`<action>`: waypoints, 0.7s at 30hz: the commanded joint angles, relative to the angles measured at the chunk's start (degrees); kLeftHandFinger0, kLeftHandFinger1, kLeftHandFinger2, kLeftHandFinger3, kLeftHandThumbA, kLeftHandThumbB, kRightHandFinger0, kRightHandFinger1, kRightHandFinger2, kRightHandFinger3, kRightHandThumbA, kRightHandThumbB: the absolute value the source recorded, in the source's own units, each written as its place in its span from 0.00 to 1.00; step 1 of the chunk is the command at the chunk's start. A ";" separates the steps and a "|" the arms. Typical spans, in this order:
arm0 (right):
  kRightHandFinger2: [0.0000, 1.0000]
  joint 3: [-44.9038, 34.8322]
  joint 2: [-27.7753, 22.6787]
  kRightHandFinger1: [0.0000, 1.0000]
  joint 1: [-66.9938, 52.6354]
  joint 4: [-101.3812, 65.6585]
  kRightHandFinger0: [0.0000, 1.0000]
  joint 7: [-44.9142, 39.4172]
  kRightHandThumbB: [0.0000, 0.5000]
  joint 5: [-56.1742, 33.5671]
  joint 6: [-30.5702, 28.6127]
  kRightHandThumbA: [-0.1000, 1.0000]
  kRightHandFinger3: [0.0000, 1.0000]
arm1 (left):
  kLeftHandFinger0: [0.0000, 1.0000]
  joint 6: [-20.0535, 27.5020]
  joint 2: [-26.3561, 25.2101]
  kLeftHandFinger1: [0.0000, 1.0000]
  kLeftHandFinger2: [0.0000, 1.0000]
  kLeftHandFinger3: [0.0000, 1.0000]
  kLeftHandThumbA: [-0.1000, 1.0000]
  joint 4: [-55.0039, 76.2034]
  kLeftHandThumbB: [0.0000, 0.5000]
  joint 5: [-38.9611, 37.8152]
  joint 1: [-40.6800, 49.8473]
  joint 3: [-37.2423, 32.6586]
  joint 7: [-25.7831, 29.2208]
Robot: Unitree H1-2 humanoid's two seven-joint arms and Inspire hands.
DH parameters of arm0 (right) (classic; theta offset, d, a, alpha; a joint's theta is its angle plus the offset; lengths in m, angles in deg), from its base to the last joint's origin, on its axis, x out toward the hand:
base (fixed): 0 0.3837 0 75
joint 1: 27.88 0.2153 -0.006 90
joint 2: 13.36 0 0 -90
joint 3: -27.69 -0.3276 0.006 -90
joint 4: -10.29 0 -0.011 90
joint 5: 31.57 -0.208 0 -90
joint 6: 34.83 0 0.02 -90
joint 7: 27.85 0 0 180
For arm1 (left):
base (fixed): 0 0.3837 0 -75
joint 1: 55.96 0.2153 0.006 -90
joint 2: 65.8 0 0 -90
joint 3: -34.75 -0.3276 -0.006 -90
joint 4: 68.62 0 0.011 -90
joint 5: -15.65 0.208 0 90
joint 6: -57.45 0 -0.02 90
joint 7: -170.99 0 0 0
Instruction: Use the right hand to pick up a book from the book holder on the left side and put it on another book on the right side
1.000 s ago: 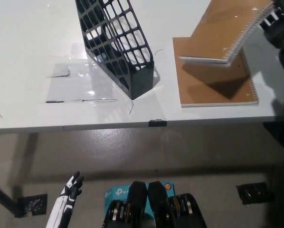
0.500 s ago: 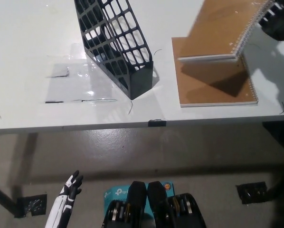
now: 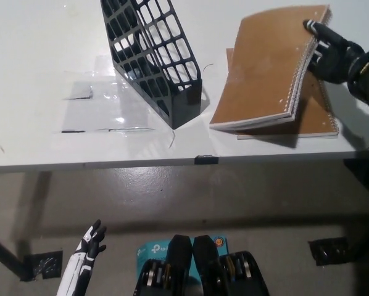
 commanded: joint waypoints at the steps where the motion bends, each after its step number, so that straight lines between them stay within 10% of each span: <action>1: 0.65 0.02 -4.01 0.01 8.31 0.61 0.00 -6.68 0.18 4.04 -0.45 0.00 1.00 | 0.94 2.10 -1.11 1.00 1.00 1.00 1.00 2.10 0.21 -0.90 0.11 0.27 -0.61; 21: 0.71 2.45 -6.49 0.03 11.15 4.55 0.00 -11.34 0.20 14.77 -0.45 0.00 1.00 | 0.88 2.05 -1.32 1.00 1.00 1.00 1.00 1.97 0.20 -1.01 -0.09 0.40 -0.65</action>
